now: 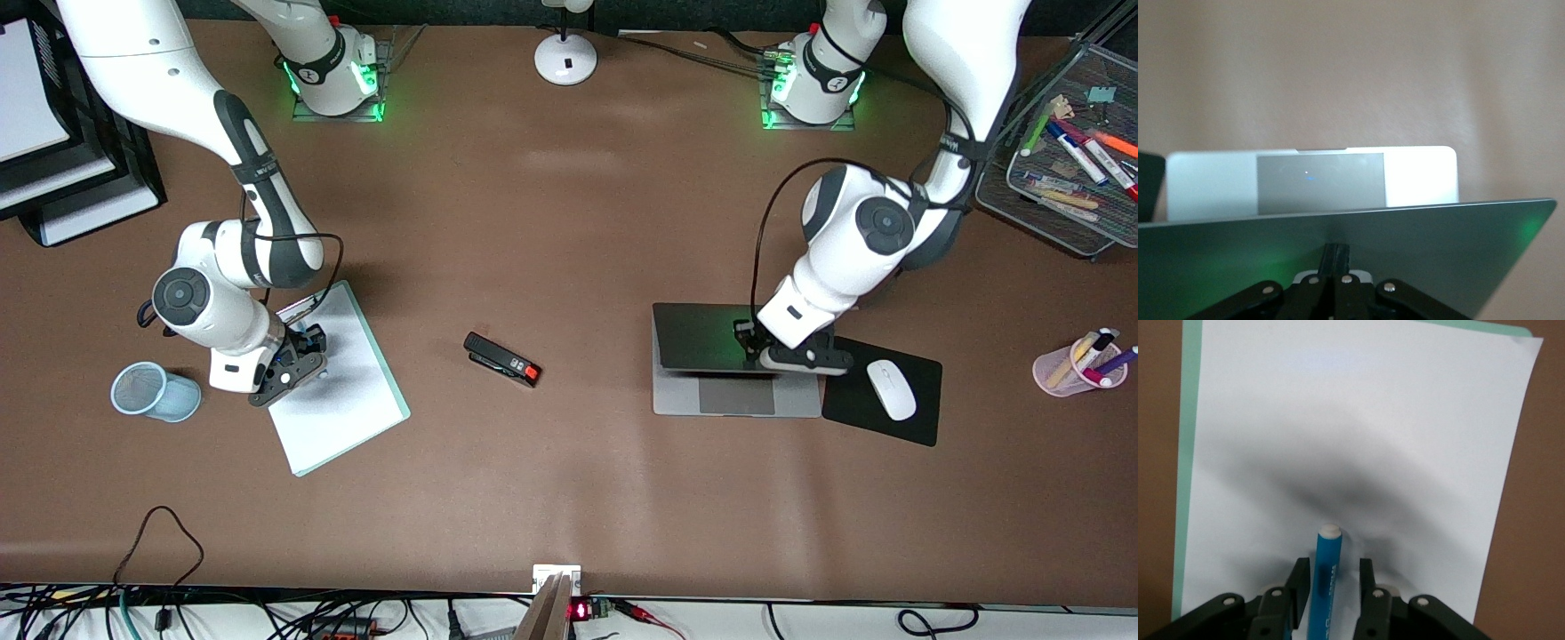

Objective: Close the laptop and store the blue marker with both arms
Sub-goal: 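Lift the marker with the right gripper while the left gripper lowers the lid, then carry the marker toward the cup while the left gripper presses the lid shut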

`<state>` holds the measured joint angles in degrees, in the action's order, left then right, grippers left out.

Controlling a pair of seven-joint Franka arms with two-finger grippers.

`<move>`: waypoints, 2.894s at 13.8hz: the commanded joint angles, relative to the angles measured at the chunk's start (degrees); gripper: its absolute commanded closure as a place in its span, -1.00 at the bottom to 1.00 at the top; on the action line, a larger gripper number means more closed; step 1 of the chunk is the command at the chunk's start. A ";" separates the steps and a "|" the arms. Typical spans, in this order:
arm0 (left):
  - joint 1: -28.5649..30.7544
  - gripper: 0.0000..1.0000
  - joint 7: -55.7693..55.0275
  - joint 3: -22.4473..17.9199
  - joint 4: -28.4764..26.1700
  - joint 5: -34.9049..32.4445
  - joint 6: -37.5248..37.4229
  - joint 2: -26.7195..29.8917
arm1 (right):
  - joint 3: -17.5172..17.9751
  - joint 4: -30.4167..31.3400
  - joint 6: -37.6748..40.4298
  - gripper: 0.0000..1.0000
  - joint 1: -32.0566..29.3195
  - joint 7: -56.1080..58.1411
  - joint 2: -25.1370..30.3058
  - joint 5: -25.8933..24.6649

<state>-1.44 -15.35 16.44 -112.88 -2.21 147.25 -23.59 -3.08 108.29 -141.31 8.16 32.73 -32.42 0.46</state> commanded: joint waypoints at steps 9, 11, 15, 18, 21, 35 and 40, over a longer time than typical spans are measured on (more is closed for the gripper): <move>-0.85 1.00 -0.29 -0.27 9.78 -3.95 1.19 -12.17 | 0.45 -1.68 -2.22 0.61 -0.25 0.85 -3.27 0.25; -1.28 1.00 -0.29 -0.27 9.87 -4.04 2.60 -14.10 | 0.36 -1.85 -2.22 0.96 -0.25 0.58 -3.18 0.42; -1.55 1.00 -0.21 -0.35 9.87 -3.95 3.66 -15.52 | 0.45 -6.84 3.29 1.00 -0.51 0.76 -1.87 0.60; -1.55 1.00 0.06 -0.44 9.78 -4.04 3.66 -16.22 | 0.10 -17.55 15.86 1.00 -0.69 0.93 -1.60 2.69; -1.55 1.00 0.24 -0.53 9.78 -4.04 6.37 -17.71 | -0.08 -21.53 17.91 1.00 -1.91 1.11 -1.16 3.15; 1.44 0.90 5.68 -0.53 14.26 -4.47 -23.46 -2.00 | -0.08 -22.15 19.75 1.00 -3.50 15.08 3.14 12.38; 1.52 -0.75 7.52 -0.18 14.97 -4.39 -36.58 6.53 | -0.34 -23.12 26.33 1.00 -4.73 16.23 8.94 15.09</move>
<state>-0.31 -9.79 15.84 -97.22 -4.96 113.59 -19.76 -3.36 85.15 -118.96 4.28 47.31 -27.20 13.04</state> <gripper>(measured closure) 0.753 0.824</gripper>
